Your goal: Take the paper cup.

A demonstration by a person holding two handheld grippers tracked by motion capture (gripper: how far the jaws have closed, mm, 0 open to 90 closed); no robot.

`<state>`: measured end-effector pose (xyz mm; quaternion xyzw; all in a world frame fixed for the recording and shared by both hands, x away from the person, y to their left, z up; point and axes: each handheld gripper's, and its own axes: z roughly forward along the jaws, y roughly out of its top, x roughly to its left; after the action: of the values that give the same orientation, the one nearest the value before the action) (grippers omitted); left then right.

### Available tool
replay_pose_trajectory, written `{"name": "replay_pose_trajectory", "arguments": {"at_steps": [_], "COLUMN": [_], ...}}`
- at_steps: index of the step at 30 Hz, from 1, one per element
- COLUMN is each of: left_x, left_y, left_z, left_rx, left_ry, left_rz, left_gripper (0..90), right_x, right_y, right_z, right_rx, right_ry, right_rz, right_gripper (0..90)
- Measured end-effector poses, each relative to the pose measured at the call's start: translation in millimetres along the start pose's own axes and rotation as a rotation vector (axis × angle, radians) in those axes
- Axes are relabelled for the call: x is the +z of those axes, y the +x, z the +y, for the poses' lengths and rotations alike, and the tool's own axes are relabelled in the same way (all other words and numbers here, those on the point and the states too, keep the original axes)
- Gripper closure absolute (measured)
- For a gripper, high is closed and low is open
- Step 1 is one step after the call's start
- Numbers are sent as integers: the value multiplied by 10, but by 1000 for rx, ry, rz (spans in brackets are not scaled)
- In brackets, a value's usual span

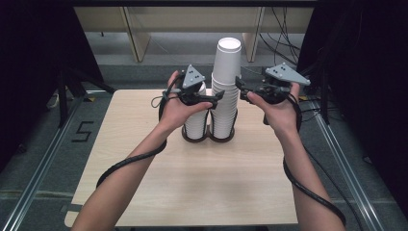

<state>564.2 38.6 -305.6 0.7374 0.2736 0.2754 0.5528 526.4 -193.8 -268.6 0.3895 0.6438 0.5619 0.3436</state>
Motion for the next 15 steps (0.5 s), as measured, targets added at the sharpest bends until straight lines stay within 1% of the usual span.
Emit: {"name": "replay_pose_trajectory", "arguments": {"at_steps": [1, 2, 4, 6, 7, 11, 13, 15], "left_x": [28, 46, 71, 104, 131, 167, 186, 190], "left_y": [-3, -8, -22, -30, -25, -12, -18, -24], "left_z": [7, 15, 32, 50, 59, 72, 78, 80], "left_rx": [-6, -11, -7, -6, -13, -23, -27, -27], "left_ry": [6, 12, 20, 27, 32, 41, 46, 50], "left_rz": [-5, -9, -10, -11, -14, -20, -27, -25], "left_gripper": [132, 133, 138, 139, 141, 141, 142, 142], "right_x": [39, 81, 146, 187, 234, 293, 332, 342], "right_y": [-5, -3, -8, 11, 15, 41, 66, 70], "right_z": [32, 66, 116, 153, 187, 229, 243, 249], "right_rx": [-12, -5, -3, 16, 3, 5, 25, 27], "right_ry": [-4, 12, 15, 26, 27, 38, 43, 45], "right_rz": [2, 7, 28, 35, 38, 49, 53, 58], "right_gripper": [91, 91, 91, 91, 91, 91, 91, 91]}}
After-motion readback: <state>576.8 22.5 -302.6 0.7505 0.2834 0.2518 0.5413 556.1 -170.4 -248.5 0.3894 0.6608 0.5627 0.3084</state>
